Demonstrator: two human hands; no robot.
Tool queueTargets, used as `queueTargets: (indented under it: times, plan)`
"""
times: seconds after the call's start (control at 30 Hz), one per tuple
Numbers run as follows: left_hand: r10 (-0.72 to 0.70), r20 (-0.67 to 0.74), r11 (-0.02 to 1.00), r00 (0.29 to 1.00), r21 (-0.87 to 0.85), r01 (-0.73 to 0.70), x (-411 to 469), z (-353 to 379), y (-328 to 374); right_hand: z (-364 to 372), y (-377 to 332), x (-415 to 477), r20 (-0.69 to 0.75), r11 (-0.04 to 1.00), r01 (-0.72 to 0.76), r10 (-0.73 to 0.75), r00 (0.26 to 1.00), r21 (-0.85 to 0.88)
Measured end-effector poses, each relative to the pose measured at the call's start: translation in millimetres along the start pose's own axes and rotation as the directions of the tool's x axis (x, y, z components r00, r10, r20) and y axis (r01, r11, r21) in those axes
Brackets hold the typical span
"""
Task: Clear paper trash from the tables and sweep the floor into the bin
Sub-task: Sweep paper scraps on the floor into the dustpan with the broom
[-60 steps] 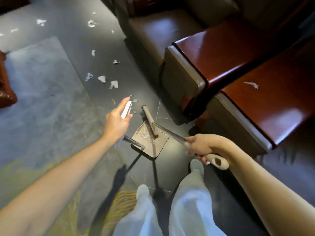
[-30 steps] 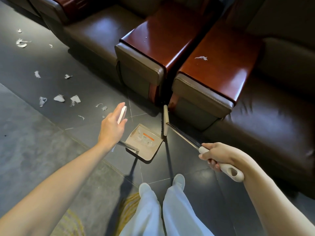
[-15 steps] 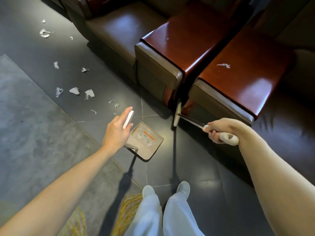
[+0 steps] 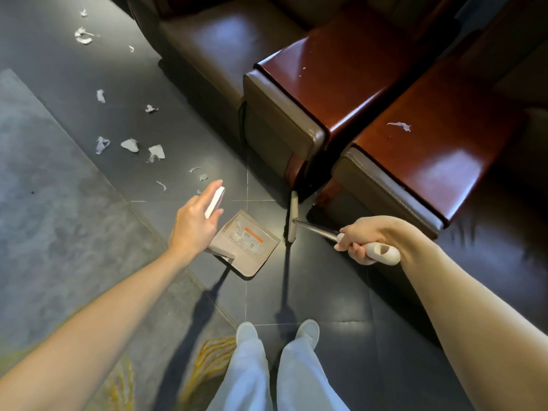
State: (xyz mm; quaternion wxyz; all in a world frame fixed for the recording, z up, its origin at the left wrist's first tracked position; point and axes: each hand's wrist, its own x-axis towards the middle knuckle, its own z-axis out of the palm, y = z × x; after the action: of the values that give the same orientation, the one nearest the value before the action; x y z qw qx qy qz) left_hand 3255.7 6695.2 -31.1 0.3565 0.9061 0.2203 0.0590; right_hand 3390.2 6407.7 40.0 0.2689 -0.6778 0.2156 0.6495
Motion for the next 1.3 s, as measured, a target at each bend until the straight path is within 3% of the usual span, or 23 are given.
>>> queueTargets:
  times: [0.2, 0.43, 0.6, 0.93, 1.0, 1.13, 1.3]
  plan:
    - [-0.009, 0.009, 1.000, 1.000, 0.001, 0.009, 0, 1, -3, -5, 18, -29, -0.101, 0.997, 0.062, -0.067, 0.993, -0.050]
    - [0.013, 0.035, 1.000, 0.999, -0.002, -0.013, -3, 0, 1, -2, 17, -46, -0.132, 0.984, 0.024, -0.048, 0.990, -0.174]
    - [0.018, 0.050, 1.000, 0.999, -0.015, -0.017, -10, -1, 5, 5, 42, -27, -0.177, 0.990, 0.038, -0.062, 0.982, -0.136]
    - [0.037, 0.062, 0.999, 0.997, 0.010, -0.037, -26, -6, 1, 42, 103, 41, -0.314, 0.965, 0.137, -0.062, 0.947, 0.225]
    - [0.041, 0.052, 0.999, 0.998, 0.021, -0.042, -30, -6, -2, 51, 114, 57, -0.290, 0.908, 0.157, -0.041, 0.956, 0.388]
    - [0.034, 0.031, 0.999, 0.999, 0.023, -0.035, -26, -9, -6, 64, 128, 75, -0.091, 0.712, 0.130, -0.093, 0.991, 0.690]
    - [0.065, 0.094, 0.998, 0.993, 0.006, -0.066, -4, -20, -15, 101, 114, 80, -0.142, 0.636, 0.196, -0.136, 0.980, 0.746]
